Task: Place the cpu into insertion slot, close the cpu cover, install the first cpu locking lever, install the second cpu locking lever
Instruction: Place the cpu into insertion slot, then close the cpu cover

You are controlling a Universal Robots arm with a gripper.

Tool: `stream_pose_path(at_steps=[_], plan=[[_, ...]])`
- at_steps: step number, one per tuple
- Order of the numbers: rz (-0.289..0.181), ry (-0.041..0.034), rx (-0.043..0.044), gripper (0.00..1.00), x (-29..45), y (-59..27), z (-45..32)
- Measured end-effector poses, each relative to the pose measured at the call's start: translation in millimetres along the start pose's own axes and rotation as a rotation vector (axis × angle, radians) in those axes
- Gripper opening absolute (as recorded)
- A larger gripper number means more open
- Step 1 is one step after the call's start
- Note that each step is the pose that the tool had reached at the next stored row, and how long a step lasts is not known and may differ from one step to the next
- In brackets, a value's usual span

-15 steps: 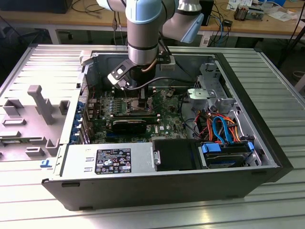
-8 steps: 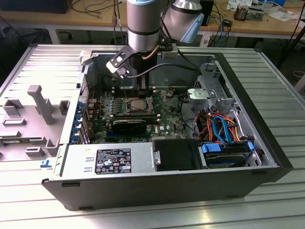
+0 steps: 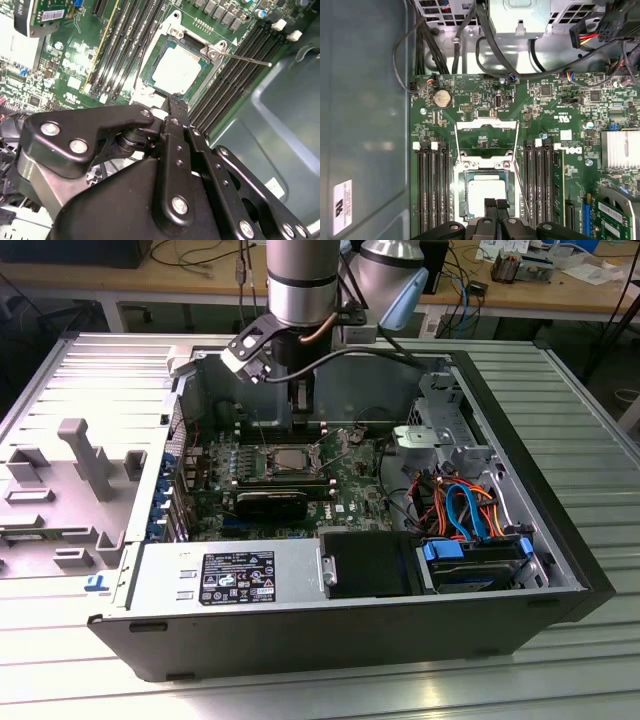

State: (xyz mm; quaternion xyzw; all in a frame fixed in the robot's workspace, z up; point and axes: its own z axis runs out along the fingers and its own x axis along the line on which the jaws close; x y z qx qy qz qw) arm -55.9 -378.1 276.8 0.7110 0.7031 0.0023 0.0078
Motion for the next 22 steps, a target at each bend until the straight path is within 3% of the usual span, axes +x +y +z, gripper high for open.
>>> stream_pose_path(at_steps=[6, 16, 18, 22], plan=[[0.000, 0.0007, 0.0000, 0.11, -0.1, 0.2, -9.8], [0.000, 0.0005, 0.0007, 0.11, -1.5, 1.7, -10.6], [0.000, 0.0008, 0.0067, 0.11, -4.1, 14.0, -10.2], [0.000, 0.0006, 0.0143, 0.11, -6.1, 27.5, -9.9]])
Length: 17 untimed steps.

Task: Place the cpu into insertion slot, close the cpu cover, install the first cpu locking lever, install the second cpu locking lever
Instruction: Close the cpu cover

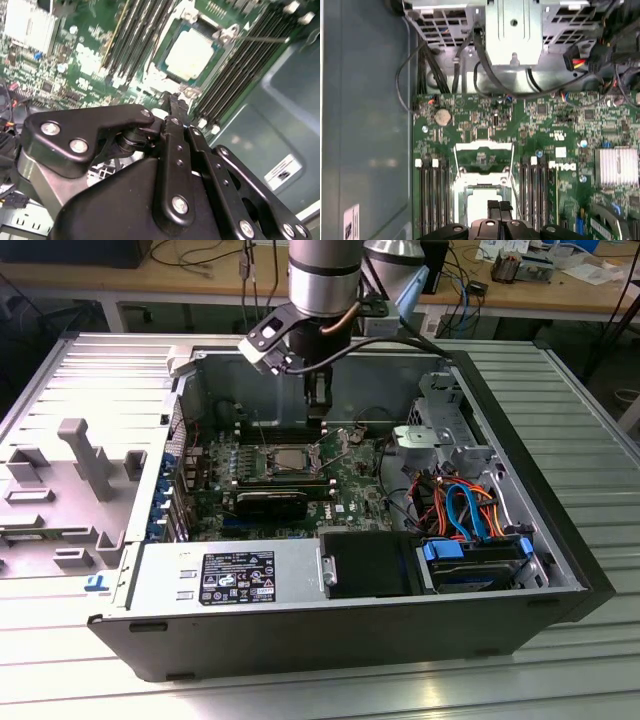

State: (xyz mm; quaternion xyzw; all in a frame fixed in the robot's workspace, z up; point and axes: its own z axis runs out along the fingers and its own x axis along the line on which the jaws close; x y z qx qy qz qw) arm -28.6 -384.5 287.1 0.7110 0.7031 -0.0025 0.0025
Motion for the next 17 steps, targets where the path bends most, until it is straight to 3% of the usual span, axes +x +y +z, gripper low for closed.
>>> stream_pose_path(at_steps=[8, 11, 12, 17], plan=[[-0.011, 0.0000, 0.0078, 0.11, 0.2, 24.4, 3.7], [-0.024, -0.0002, 0.0095, 0.11, 0.9, 37.5, 6.8], [-0.031, -0.0002, 0.0105, 0.11, 1.5, 46.1, 8.7], [-0.058, -0.0003, 0.0106, 0.11, 5.6, 54.4, 15.7]])
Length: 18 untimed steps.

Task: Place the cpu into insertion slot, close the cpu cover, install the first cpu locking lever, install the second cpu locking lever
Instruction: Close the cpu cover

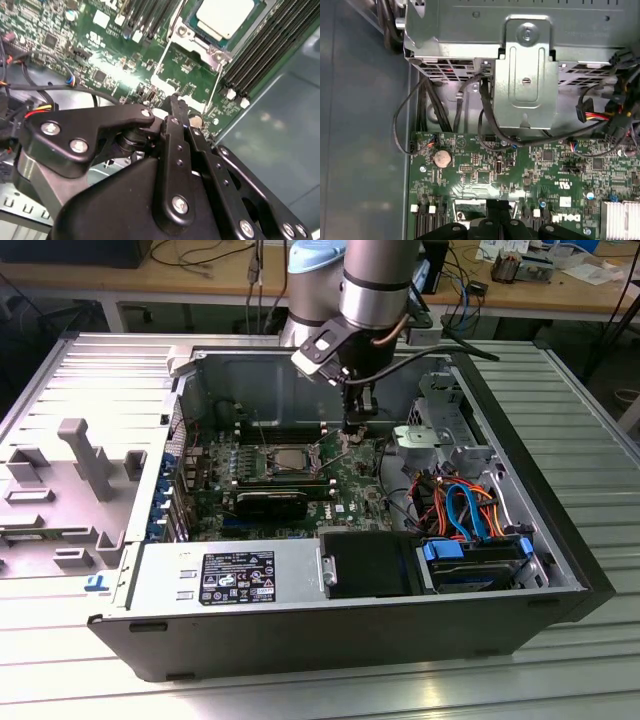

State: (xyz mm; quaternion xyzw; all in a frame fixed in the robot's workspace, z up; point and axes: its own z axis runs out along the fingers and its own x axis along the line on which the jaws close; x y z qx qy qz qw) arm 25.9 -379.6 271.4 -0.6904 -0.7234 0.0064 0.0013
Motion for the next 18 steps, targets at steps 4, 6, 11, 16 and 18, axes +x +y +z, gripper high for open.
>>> stream_pose_path(at_steps=[4, 6, 11, 16, 18], plan=[[-0.007, 0.0001, 0.0004, 0.11, 4.6, 8.5, 4.9], [-0.016, 0.0000, 0.0003, 0.11, 6.2, 10.1, 7.2], [-0.045, -0.0005, 0.0003, 0.11, 11.5, 15.7, 15.9], [-0.051, 0.0006, 0.0001, 0.11, 13.5, 11.2, 23.1], [-0.050, 0.0011, -0.0004, 0.11, 13.9, 1.8, 23.3]])
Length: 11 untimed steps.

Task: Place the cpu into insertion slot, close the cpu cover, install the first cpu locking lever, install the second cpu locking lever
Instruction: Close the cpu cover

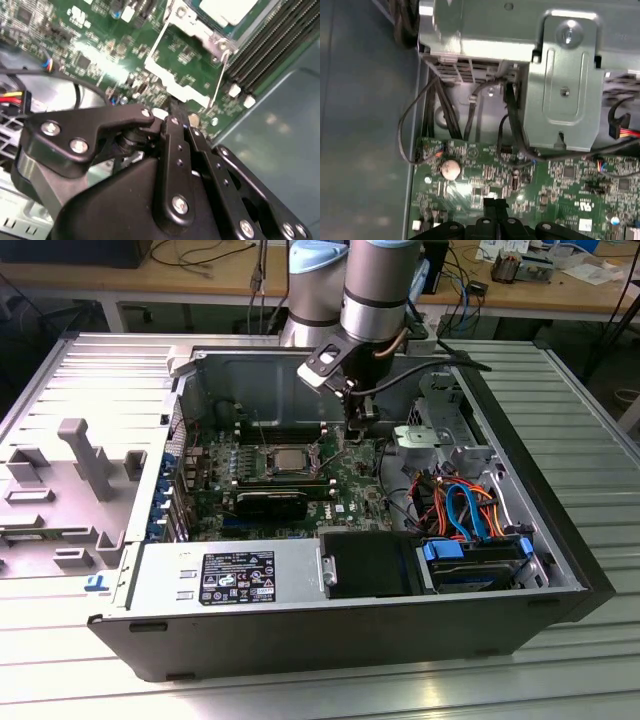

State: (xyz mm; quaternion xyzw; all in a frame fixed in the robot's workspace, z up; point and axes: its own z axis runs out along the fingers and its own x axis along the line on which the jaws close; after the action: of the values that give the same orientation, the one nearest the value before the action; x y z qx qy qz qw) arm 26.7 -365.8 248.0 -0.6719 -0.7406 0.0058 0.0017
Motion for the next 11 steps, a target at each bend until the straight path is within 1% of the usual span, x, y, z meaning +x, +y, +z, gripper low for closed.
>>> stream_pose_path(at_steps=[1, 2, 4, 5, 8, 11], plan=[[0.000, 0.0003, -0.0005, 0.11, 0.4, -4.5, 0.0], [0.000, 0.0011, -0.0014, 0.11, 1.1, -11.7, 0.1], [0.000, 0.0017, -0.0021, 0.11, 1.7, -17.9, 0.2], [0.000, 0.0021, -0.0028, 0.11, 2.3, -23.3, 0.3], [0.000, 0.0027, -0.0042, 0.11, 3.5, -34.6, 0.5], [0.000, 0.0032, -0.0052, 0.11, 4.7, -47.7, 1.7]])
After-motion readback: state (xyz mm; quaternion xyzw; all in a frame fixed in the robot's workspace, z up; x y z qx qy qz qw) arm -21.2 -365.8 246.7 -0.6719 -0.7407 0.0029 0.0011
